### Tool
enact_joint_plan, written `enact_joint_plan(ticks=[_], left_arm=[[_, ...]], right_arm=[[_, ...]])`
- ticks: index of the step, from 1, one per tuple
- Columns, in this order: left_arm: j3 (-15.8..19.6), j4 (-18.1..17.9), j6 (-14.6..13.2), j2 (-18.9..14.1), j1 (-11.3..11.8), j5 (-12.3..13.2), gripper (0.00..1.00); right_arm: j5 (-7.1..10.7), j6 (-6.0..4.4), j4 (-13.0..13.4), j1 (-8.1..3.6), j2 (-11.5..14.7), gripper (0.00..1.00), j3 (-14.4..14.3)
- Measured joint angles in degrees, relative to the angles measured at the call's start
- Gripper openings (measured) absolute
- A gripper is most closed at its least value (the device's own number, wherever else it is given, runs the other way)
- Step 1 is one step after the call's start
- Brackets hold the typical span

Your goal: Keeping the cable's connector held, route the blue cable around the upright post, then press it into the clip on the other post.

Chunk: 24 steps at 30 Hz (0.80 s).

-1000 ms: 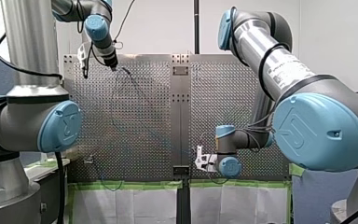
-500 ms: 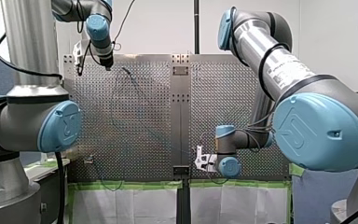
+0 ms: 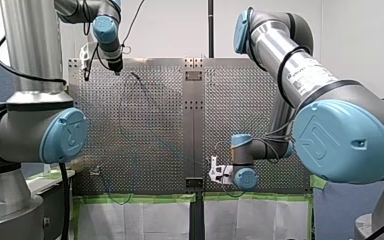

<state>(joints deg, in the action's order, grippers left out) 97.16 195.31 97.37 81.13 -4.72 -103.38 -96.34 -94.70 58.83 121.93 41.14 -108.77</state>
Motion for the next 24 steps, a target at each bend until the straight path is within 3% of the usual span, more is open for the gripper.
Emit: enact_joint_plan(ticks=[8,17,24], left_arm=[[-1.2,-0.5,-4.3,2.9,-2.8,1.4,1.00],[-5.4,-4.2,-9.1,7.6,-7.6,-2.7,1.00],[-6.0,-8.3,-13.1,11.7,-11.5,-4.2,1.00]], right_arm=[[0.00,0.02,-0.2,0.01,0.0,0.00,0.0],[0.00,-0.12,-0.4,-0.24,0.0,0.00,0.0],[0.00,-0.23,-0.3,-0.32,0.0,0.00,0.0]])
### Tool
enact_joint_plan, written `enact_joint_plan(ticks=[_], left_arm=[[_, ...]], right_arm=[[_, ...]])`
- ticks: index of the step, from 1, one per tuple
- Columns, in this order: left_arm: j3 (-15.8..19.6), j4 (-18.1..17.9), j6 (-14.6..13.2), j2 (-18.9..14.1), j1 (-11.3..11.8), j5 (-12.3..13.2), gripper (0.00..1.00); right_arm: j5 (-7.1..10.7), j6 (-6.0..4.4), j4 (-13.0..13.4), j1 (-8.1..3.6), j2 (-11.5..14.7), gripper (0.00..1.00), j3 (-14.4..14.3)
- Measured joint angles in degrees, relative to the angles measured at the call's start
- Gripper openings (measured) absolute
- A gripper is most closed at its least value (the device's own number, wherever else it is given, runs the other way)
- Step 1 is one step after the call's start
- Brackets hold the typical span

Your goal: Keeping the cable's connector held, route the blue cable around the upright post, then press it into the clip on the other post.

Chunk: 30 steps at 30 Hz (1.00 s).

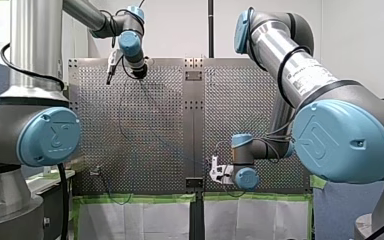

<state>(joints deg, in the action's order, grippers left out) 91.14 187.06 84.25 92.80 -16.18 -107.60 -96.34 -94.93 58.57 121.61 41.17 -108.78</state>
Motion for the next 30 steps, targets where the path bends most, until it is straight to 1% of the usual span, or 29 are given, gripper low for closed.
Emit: enact_joint_plan(ticks=[2,5,8,14,18,23,30], left_arm=[[0.0,-1.3,-1.3,1.3,-0.7,-0.1,1.00],[0.0,-3.1,-3.1,3.1,-1.0,-0.2,1.00],[0.0,-5.0,-5.1,4.8,-1.0,-0.4,1.00],[-0.1,-7.2,-8.9,8.1,-0.7,-0.4,1.00],[-0.1,-9.0,-11.1,9.0,-0.3,-0.2,1.00],[-1.2,-10.3,-11.8,9.5,0.4,0.3,1.00],[-4.9,-9.4,-11.7,12.5,1.0,-0.7,1.00]], right_arm=[[0.00,0.00,0.0,0.00,0.0,0.00,0.0],[0.00,-0.06,0.1,0.00,0.0,0.00,0.0],[0.02,-0.08,0.1,0.00,0.0,0.00,0.0],[0.50,-0.09,0.2,0.02,0.0,0.00,0.0],[0.66,-0.14,0.2,0.07,0.0,0.00,0.0],[1.01,-0.18,0.2,0.13,0.0,0.00,0.0],[1.19,-0.18,0.2,0.16,0.0,0.00,0.0]])
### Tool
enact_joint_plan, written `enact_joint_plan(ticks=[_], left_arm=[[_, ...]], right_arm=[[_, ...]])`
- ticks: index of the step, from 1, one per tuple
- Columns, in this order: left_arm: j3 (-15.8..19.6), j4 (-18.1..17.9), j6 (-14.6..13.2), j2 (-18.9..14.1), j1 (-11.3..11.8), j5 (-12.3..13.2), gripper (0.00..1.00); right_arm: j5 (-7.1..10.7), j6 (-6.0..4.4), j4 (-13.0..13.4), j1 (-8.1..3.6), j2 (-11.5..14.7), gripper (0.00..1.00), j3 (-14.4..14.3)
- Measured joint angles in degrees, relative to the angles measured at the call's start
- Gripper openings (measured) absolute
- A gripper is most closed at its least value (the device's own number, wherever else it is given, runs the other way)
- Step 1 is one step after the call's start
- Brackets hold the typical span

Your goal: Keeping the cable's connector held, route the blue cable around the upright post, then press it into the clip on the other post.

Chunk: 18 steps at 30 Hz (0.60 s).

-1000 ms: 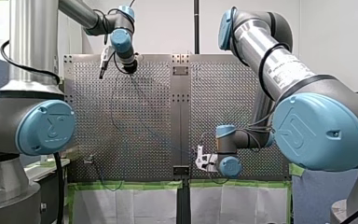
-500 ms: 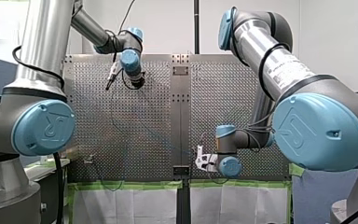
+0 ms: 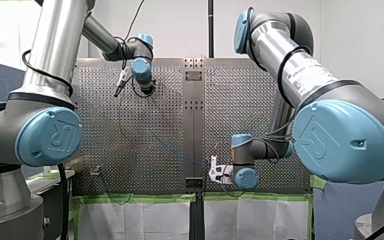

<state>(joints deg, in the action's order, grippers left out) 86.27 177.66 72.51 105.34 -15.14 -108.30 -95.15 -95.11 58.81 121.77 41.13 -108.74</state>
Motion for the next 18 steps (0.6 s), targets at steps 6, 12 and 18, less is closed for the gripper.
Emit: enact_joint_plan(ticks=[6,12,18], left_arm=[[-1.6,0.0,0.0,1.7,0.9,-0.4,1.00],[-1.8,-0.1,0.0,2.5,1.7,-0.5,1.00],[-1.8,-0.3,-0.9,4.9,1.6,-0.6,1.00]], right_arm=[[0.02,0.00,0.0,-0.01,0.0,0.00,0.0],[0.25,-0.01,0.0,-0.14,0.0,0.00,0.0],[0.30,0.00,0.0,-0.17,0.0,0.00,0.0]])
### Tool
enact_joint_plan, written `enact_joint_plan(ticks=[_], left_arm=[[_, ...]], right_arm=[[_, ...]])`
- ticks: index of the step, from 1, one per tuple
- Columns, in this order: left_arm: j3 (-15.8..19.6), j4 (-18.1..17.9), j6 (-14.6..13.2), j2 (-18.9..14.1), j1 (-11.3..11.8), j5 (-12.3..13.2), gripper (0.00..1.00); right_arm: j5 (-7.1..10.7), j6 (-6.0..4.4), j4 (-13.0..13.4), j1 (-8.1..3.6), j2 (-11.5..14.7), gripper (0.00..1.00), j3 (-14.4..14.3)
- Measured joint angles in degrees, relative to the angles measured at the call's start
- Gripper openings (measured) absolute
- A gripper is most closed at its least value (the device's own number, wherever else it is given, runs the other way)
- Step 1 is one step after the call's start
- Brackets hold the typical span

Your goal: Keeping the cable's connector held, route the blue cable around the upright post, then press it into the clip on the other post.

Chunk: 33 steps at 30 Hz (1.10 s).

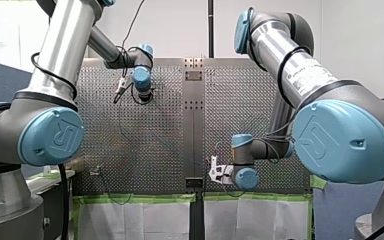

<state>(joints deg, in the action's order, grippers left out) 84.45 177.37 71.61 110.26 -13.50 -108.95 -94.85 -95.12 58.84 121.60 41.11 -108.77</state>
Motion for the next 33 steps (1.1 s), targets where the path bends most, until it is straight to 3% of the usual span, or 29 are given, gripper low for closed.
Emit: enact_joint_plan(ticks=[10,17,33], left_arm=[[0.0,-1.6,-2.6,1.4,-0.3,-2.7,1.00],[0.0,-2.2,-5.2,4.3,-0.9,-4.7,1.00],[0.0,-4.8,-8.2,7.2,-1.9,-9.0,1.00]], right_arm=[[0.01,0.00,0.0,0.00,0.0,0.00,0.0],[0.01,0.00,0.0,0.00,0.0,0.00,0.0],[0.01,0.01,0.0,0.05,0.0,0.00,0.0]])
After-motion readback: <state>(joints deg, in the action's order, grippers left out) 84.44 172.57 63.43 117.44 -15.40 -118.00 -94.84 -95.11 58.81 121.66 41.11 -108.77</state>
